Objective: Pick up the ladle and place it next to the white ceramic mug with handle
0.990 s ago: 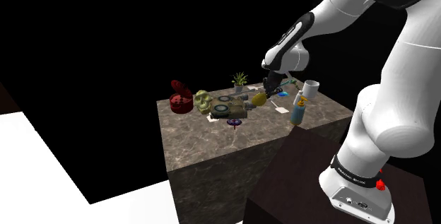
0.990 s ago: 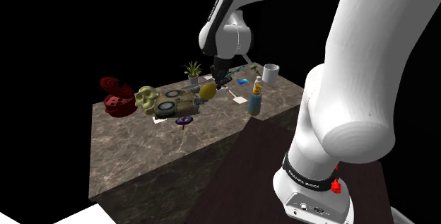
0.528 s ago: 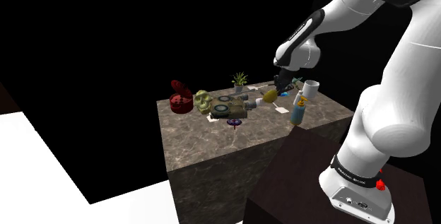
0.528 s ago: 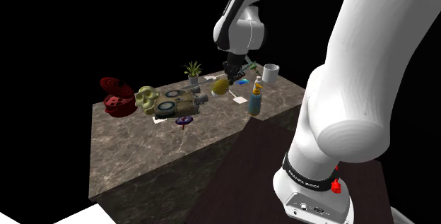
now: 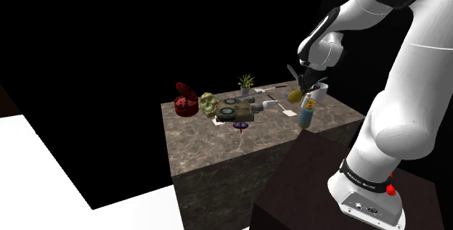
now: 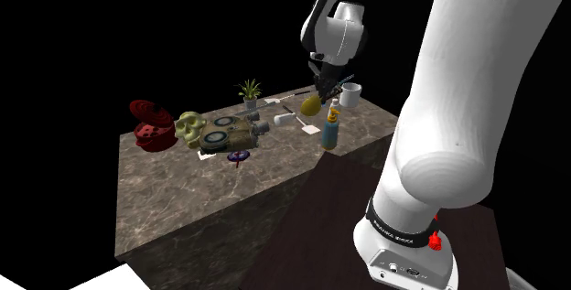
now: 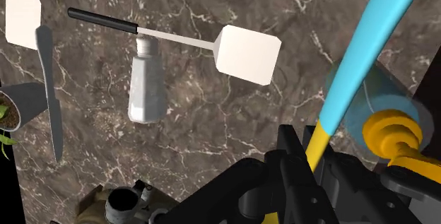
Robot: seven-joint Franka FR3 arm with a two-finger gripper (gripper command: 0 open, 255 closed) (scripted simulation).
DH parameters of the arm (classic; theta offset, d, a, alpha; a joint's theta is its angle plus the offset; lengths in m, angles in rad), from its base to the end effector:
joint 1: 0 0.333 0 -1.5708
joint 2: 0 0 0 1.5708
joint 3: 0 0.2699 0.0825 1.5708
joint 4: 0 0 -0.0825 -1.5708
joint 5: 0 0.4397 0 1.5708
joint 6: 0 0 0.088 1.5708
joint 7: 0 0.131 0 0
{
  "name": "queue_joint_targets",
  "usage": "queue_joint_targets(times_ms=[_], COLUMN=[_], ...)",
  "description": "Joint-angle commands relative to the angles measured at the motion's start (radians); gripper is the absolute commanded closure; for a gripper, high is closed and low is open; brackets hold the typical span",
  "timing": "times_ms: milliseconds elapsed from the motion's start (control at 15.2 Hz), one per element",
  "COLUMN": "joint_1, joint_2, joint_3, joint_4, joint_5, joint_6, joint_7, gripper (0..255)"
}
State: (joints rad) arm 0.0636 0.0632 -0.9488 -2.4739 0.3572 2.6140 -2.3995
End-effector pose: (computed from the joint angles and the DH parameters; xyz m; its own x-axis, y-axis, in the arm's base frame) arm 0.3198 -0.4088 0.1720 0.3414 0.9389 0.0431 0.9228 -0.3435 0.1747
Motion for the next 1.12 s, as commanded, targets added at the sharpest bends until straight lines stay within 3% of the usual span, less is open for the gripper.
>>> queue_joint_targets(times_ms=[0, 528, 1056], joint_1=[-0.041, -0.28, -0.553], joint_2=[0.036, 0.215, 0.409], joint_3=[-0.011, 0.019, 0.081], joint_4=[0.033, 0.21, 0.45], joint_5=[0.057, 0.249, 0.36], joint_6=[-0.029, -0.173, -0.335], joint_7=[-0.096, -0.408, -0.606], gripper=[255, 255, 255])
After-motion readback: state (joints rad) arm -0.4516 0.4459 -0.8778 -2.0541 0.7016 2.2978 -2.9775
